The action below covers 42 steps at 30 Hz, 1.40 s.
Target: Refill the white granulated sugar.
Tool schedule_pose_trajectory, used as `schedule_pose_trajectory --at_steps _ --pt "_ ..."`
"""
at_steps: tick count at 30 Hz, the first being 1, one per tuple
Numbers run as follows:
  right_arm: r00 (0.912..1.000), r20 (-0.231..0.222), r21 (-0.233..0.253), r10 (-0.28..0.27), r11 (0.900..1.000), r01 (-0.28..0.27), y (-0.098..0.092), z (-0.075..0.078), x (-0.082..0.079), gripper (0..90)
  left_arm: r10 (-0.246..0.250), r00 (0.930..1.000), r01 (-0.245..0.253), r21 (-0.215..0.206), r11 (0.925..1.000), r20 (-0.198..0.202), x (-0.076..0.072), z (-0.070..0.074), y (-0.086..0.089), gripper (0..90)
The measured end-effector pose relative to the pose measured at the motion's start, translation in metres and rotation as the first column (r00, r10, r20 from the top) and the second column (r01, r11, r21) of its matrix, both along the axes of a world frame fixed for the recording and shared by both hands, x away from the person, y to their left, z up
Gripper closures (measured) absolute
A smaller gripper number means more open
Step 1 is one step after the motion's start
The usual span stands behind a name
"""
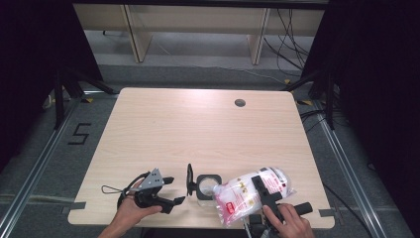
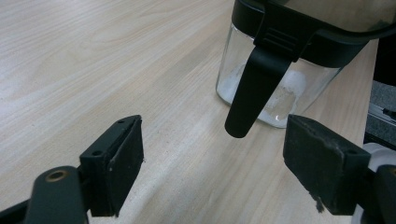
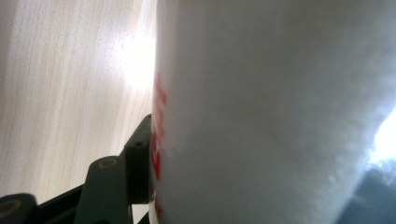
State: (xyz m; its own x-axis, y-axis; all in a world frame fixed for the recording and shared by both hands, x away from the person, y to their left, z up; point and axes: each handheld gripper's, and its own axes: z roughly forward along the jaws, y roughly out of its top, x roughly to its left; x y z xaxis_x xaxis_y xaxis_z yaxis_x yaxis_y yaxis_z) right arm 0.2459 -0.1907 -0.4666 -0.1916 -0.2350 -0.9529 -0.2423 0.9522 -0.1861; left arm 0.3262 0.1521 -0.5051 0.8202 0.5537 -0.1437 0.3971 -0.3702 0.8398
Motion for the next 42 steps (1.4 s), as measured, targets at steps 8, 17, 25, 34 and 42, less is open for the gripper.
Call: schedule_pose_trajectory --at_steps 8,17,25,34,42 --pt "0.9995 0.027 -0.01 0.016 1.0 -0.016 0.0005 0.0001 0.0001 41.2 -0.007 1.0 0.007 0.029 0.9996 0.007 0.0003 0.0019 0.0017 20.1" --pt "0.9979 0.049 -0.02 0.043 0.999 -0.042 0.0016 0.0011 0.0001 41.3 -0.014 0.9997 0.014 0.015 0.9998 0.02 0.0009 0.001 0.0011 20.1" --pt "0.9988 0.044 -0.009 0.023 1.0 -0.023 0.0013 -0.0007 -0.0019 41.4 -0.017 0.9997 0.017 0.013 0.9998 0.018 0.0011 0.0013 0.0013 20.0" --pt "0.9983 0.054 -0.022 0.022 1.0 -0.021 0.0012 0.0001 -0.0026 41.4 -0.009 0.9997 0.009 0.011 0.9999 0.021 0.0007 0.0008 0.0008 20.1" --pt "0.9984 0.053 -0.018 0.021 1.0 -0.02 0.001 -0.0005 -0.0031 41.5 -0.026 0.9994 0.026 0.025 0.9993 0.021 0.0017 0.0018 0.0024 20.0"
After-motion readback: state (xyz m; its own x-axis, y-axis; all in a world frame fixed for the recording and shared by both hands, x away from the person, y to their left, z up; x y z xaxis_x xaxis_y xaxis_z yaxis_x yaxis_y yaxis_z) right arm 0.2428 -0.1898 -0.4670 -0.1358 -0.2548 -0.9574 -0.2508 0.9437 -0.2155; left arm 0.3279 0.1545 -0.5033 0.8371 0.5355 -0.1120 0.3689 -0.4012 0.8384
